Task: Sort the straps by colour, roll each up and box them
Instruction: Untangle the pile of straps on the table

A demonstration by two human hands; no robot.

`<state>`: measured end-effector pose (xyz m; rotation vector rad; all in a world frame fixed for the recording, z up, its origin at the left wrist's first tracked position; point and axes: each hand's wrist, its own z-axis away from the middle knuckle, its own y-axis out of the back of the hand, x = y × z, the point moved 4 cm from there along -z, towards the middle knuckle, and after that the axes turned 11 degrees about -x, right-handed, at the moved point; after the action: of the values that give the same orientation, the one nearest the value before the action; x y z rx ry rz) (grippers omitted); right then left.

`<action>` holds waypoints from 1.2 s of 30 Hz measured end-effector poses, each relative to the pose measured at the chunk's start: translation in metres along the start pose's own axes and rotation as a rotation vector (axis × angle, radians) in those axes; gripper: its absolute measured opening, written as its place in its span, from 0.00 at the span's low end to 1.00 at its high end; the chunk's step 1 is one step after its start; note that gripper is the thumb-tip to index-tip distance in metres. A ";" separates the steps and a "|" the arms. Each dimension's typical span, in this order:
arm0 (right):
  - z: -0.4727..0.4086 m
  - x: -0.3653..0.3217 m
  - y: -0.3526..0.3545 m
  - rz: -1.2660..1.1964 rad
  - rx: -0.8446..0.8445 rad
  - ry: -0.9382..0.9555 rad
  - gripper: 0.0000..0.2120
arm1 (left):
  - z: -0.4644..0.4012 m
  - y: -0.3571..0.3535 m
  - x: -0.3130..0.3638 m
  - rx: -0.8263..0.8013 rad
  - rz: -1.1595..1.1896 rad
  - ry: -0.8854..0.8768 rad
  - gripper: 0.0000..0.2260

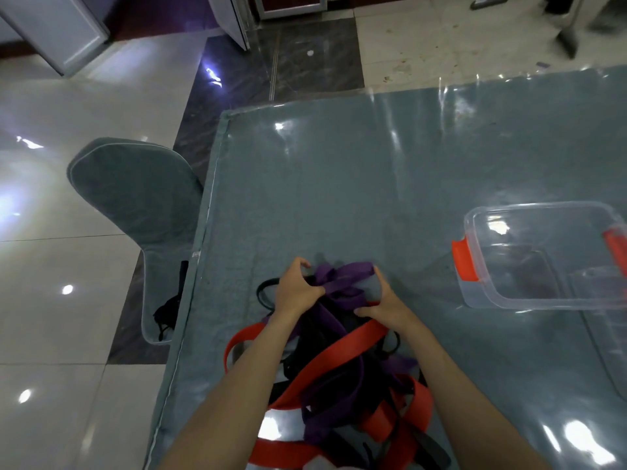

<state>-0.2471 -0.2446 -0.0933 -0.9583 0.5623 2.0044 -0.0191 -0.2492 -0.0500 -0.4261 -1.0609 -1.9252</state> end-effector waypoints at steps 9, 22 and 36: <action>0.025 -0.029 0.016 -0.264 0.064 0.209 0.32 | 0.067 0.049 0.008 0.195 0.405 -0.321 0.31; 0.072 -0.025 0.007 -0.147 0.448 0.054 0.20 | 0.134 0.007 -0.016 -0.133 -0.210 -0.279 0.41; 0.091 0.022 0.003 -0.502 0.268 -0.141 0.05 | 0.142 -0.046 -0.036 -0.412 -0.527 -0.387 0.41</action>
<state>-0.2960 -0.1741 -0.0547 -0.7027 0.4442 1.4896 -0.0515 -0.1039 -0.0145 -0.8406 -1.0875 -2.6225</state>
